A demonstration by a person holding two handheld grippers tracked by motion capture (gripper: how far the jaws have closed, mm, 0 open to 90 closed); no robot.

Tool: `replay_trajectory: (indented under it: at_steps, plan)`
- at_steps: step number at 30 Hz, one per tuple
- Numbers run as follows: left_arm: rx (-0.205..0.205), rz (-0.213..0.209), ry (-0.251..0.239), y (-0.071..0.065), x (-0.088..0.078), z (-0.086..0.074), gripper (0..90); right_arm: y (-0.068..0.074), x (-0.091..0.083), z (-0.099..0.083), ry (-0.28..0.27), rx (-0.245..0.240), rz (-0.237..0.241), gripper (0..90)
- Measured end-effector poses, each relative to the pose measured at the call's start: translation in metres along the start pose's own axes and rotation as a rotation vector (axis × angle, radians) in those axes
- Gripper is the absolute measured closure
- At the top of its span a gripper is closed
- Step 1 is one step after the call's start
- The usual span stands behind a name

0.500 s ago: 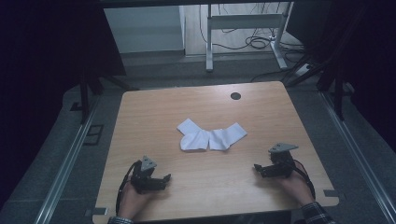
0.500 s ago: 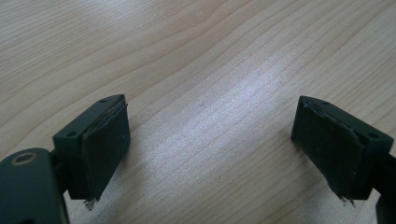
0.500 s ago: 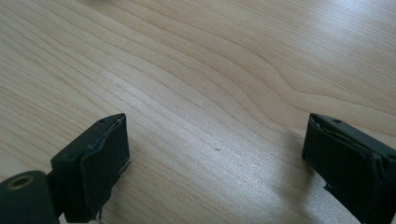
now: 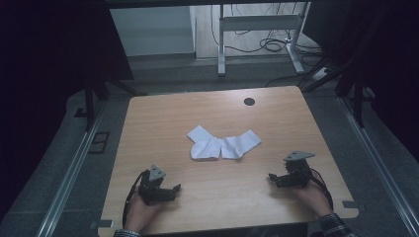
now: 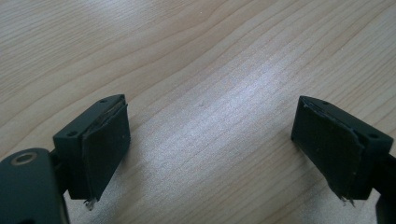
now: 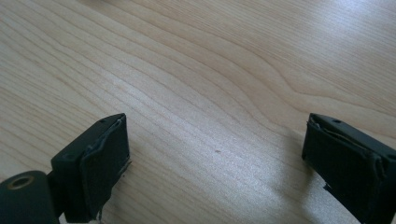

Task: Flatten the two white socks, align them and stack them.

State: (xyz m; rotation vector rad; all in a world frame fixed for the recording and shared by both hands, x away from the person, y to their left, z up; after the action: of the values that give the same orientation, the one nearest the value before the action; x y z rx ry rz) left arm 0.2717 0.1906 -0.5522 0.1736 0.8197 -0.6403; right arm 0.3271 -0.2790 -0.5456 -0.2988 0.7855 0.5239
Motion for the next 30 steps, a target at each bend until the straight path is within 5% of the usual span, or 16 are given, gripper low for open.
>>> replay_trajectory:
  at_steps: [22,30]
  plan:
    - [0.0,0.0,0.0,0.0001,0.0,0.0,11.6,0.0005,-0.002,0.0036,0.01,-0.014,0.02,16.4]
    - [0.0,0.0,0.0,0.0001,-0.0001,0.0,11.6,-0.0001,-0.0057,0.0093,0.006,0.018,0.042,23.5]
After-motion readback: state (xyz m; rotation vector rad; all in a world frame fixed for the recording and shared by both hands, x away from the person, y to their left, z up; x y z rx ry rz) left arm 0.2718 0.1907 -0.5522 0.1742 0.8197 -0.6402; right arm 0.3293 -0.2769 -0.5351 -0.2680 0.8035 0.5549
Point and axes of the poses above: each handheld gripper's, and its own axes: x roughly forward along the jaws, z roughly out of its top, y roughly to its left, the point moved 1 cm from there along x, roughly forward along the jaws, and after that the axes turned 5 degrees about -z, right-handed, at the moved point
